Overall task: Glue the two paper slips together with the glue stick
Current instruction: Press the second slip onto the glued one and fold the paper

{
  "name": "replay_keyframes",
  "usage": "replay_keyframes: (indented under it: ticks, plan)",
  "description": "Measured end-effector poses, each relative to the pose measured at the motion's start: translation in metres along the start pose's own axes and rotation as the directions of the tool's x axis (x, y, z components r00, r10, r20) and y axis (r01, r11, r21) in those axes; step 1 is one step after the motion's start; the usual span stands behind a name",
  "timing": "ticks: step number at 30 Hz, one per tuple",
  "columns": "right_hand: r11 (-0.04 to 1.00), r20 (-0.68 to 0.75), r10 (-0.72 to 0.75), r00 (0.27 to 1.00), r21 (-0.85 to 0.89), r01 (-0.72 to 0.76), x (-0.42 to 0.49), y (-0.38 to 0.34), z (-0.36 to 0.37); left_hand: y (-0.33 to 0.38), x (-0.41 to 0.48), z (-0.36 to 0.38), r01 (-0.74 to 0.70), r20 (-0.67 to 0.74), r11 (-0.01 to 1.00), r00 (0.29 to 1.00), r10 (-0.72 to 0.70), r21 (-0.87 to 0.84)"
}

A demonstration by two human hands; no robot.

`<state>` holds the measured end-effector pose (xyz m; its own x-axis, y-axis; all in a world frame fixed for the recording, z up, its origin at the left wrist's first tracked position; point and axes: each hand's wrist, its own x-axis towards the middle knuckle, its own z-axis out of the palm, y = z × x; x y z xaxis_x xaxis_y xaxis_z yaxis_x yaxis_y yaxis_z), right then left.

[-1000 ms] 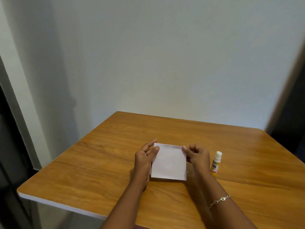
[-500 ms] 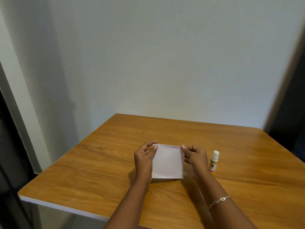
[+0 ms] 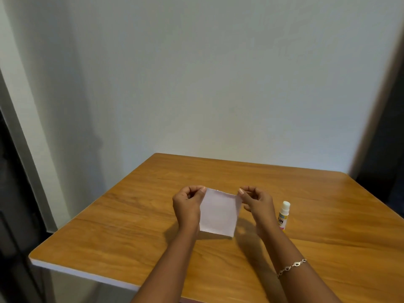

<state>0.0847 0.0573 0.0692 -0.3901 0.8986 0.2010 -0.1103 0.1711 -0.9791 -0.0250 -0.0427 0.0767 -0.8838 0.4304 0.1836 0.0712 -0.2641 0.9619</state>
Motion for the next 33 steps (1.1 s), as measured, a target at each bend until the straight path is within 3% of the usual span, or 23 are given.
replay_keyframes:
  ticks: [4, 8, 16, 23, 33]
  plan:
    - [0.96, 0.253, -0.139, 0.958, -0.203, 0.193, 0.006, -0.022, -0.001, 0.011, 0.008, -0.003, -0.09, 0.126, 0.991, 0.989, 0.076, 0.103]
    - [0.789, 0.494, -0.149, 0.857, -0.464, 0.404, 0.008, -0.038, 0.015, 0.02, 0.009, -0.001, -0.176, 0.277, 0.965, 0.954, 0.118, 0.193]
    - [0.805, 0.478, -0.134, 0.868, -0.459, 0.377, 0.01, -0.05, 0.023, 0.028, 0.013, -0.008, -0.215, 0.36, 0.958, 0.923, 0.137, 0.188]
    - [0.822, 0.468, -0.058, 0.882, -0.478, 0.308, 0.012, -0.044, 0.008, 0.026, 0.015, -0.014, -0.113, 0.209, 0.988, 0.974, 0.09, 0.102]
    - [0.908, 0.361, -0.018, 0.932, -0.385, 0.167, 0.014, -0.029, -0.016, 0.021, 0.01, -0.014, 0.019, 0.146, 1.0, 0.989, -0.016, -0.022]
